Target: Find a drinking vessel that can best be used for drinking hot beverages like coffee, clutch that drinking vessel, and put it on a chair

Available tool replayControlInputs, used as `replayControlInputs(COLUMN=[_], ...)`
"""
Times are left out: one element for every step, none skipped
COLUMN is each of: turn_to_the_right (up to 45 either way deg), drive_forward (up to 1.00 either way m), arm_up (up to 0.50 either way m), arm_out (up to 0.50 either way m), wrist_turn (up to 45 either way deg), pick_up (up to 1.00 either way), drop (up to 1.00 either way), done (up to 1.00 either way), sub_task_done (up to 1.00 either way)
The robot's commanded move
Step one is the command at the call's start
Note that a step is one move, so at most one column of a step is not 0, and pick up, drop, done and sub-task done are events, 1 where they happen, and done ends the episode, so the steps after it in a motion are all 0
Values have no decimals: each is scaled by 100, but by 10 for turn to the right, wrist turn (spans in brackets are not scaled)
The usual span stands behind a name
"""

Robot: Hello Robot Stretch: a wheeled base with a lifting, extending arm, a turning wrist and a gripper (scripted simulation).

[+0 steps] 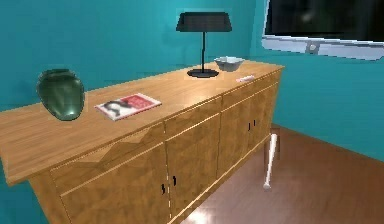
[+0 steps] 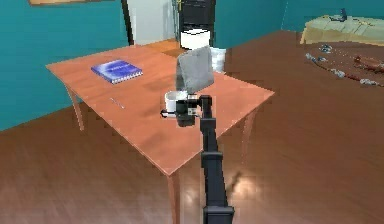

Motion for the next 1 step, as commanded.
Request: replayControlInputs(turn_to_the_right=[0], drive_forward=[0], arm_up=[22], arm_out=[0], wrist_turn=[0], pick_up=[0], drop=[0], done=[0], sub_task_done=[0])
